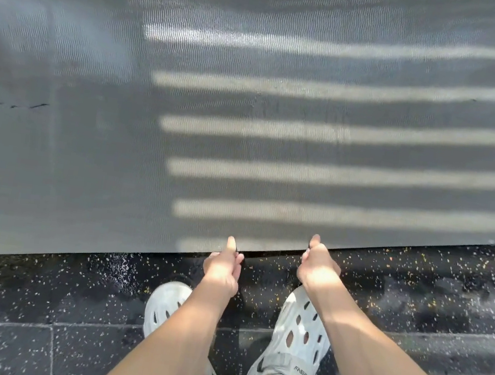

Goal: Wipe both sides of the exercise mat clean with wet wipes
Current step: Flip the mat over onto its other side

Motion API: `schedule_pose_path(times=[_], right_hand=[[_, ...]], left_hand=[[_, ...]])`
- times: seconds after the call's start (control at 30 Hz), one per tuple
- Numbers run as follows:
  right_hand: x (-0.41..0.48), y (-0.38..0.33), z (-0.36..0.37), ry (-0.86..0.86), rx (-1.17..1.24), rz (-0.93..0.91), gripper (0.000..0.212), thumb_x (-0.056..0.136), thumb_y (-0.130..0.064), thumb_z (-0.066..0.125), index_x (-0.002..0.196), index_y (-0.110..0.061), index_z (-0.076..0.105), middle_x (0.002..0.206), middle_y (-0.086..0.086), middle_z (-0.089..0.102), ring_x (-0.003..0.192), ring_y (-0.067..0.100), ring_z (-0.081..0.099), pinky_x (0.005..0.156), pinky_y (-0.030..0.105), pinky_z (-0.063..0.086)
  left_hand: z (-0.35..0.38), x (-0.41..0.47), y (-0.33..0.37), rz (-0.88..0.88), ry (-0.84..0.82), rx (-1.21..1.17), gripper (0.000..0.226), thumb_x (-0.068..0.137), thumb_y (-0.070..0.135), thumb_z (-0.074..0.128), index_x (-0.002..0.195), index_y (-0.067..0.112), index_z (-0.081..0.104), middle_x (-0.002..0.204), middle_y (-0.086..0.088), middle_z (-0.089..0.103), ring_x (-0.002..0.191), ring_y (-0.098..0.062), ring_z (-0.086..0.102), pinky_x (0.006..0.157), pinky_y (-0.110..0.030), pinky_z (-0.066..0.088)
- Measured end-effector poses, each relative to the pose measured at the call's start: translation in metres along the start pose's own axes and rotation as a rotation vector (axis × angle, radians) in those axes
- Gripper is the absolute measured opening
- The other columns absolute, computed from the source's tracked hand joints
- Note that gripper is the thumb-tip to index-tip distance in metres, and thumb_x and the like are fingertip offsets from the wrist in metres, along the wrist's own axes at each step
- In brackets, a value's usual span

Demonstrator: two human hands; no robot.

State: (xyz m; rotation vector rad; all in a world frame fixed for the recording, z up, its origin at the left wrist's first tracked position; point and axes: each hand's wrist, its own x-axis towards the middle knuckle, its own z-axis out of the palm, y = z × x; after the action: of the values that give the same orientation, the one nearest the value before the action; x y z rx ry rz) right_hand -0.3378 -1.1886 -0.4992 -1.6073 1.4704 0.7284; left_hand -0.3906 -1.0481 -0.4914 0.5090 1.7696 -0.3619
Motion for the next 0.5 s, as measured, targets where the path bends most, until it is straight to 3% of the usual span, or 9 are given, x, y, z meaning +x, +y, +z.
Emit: schedule_pose_path(times=[0.03,0.07,0.1,0.13,0.2,0.27,0.37,0.5], right_hand=[[0.005,-0.002,0.003,-0.02,0.034,-0.021,0.036,0.1,-0.021,0.03,0.065,-0.02,0.021,0.074,0.002,0.04,0.076,-0.041,0.02,0.076,0.022,0.029],[0.007,-0.002,0.002,0.002,0.115,-0.03,0.035,0.097,-0.016,0.038,0.066,-0.02,0.023,0.069,0.0,0.036,0.074,-0.031,0.038,0.07,0.03,0.028],[0.007,-0.008,0.007,0.042,0.298,0.016,0.034,0.093,-0.012,0.046,0.066,-0.019,0.027,0.066,0.0,0.036,0.064,0.004,0.056,0.061,0.033,0.027],[0.002,-0.007,0.008,0.067,0.34,-0.021,0.032,0.09,-0.01,0.053,0.067,-0.018,0.032,0.064,0.002,0.039,0.049,0.024,0.045,0.057,0.029,0.026],[-0.001,-0.008,0.008,0.12,0.292,0.028,0.028,0.086,-0.008,0.058,0.068,-0.013,0.037,0.06,0.004,0.041,0.05,0.018,0.036,0.055,0.03,0.031],[0.0,-0.007,0.008,0.094,0.191,0.007,0.028,0.085,-0.009,0.058,0.066,-0.011,0.039,0.059,0.004,0.042,0.051,0.018,0.037,0.054,0.031,0.031],[-0.003,-0.005,0.005,0.131,0.13,-0.042,0.025,0.087,-0.012,0.056,0.065,-0.008,0.045,0.064,0.008,0.05,0.055,0.018,0.043,0.065,0.032,0.039],[-0.003,-0.006,0.003,0.197,0.066,-0.066,0.025,0.088,-0.011,0.054,0.065,-0.004,0.048,0.068,0.011,0.055,0.058,0.02,0.049,0.065,0.031,0.04]], left_hand=[[-0.002,0.001,0.001,0.008,0.0,0.031,0.027,0.096,0.031,0.062,0.104,0.006,0.058,0.093,-0.004,0.066,0.088,-0.01,0.065,0.07,-0.017,0.049],[-0.004,0.002,0.002,0.017,0.001,0.059,0.027,0.097,0.031,0.061,0.106,0.005,0.058,0.094,-0.004,0.067,0.085,-0.009,0.064,0.071,-0.018,0.05],[-0.004,0.001,0.005,0.028,0.014,0.079,0.029,0.097,0.029,0.061,0.112,0.004,0.058,0.093,-0.004,0.068,0.083,-0.009,0.065,0.074,-0.019,0.053],[-0.003,0.001,0.007,0.049,0.04,0.082,0.034,0.098,0.026,0.061,0.119,0.001,0.056,0.09,-0.005,0.068,0.079,-0.009,0.065,0.081,-0.022,0.056],[-0.002,0.001,0.007,0.086,0.073,0.137,0.043,0.098,0.023,0.061,0.13,-0.004,0.05,0.076,-0.004,0.066,0.072,-0.01,0.065,0.099,-0.031,0.051],[-0.002,-0.002,0.008,0.115,0.098,0.166,0.05,0.098,0.023,0.061,0.137,-0.003,0.044,0.069,-0.003,0.065,0.088,-0.017,0.068,0.107,-0.034,0.045],[-0.002,-0.002,0.01,0.131,0.121,0.158,0.054,0.098,0.023,0.06,0.142,-0.001,0.041,0.068,-0.003,0.067,0.11,-0.022,0.066,0.108,-0.033,0.043],[-0.004,-0.01,0.012,0.14,0.148,0.152,0.056,0.099,0.022,0.059,0.145,-0.002,0.037,0.069,-0.002,0.066,0.101,-0.019,0.068,0.101,-0.031,0.044]])
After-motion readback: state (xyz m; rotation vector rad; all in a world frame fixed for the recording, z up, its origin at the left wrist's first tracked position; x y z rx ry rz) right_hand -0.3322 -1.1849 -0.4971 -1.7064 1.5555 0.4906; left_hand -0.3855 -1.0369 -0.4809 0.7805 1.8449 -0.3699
